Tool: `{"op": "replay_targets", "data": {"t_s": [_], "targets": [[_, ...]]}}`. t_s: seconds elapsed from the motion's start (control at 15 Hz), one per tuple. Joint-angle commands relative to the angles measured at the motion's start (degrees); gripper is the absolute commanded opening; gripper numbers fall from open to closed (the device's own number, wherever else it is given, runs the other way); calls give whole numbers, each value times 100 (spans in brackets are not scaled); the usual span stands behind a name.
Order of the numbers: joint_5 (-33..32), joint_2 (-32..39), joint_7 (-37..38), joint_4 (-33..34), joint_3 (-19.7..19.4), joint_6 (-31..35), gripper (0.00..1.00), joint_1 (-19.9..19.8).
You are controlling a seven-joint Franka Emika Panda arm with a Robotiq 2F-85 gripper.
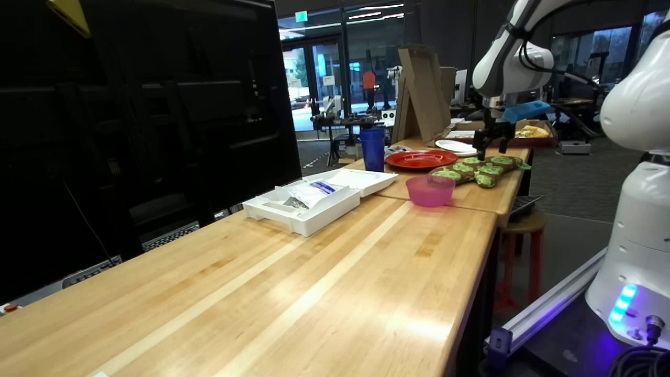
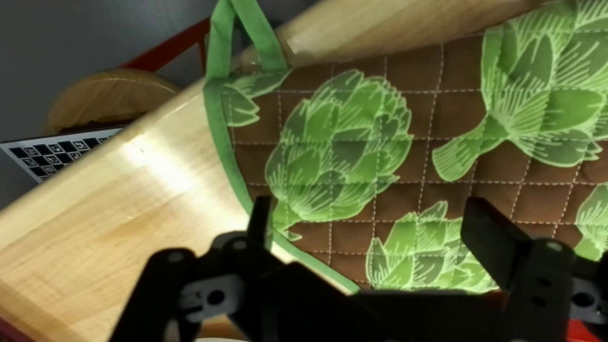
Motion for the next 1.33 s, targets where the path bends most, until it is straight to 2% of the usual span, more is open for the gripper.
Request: {"op": "replay_targets", "data": {"t_s": [0.0,0.73,0.8,1.0,1.27], "targets": [[339,117,-304,220,-48,-272,100,18],[755,386,-617,580,-78,-782,100,-56],[772,388,-661,602,-80,-829,80,-64],[769,410,-725,680,-83,-949,61,-94],[760,415,-799,751,-92,-1047,28,-134]]}}
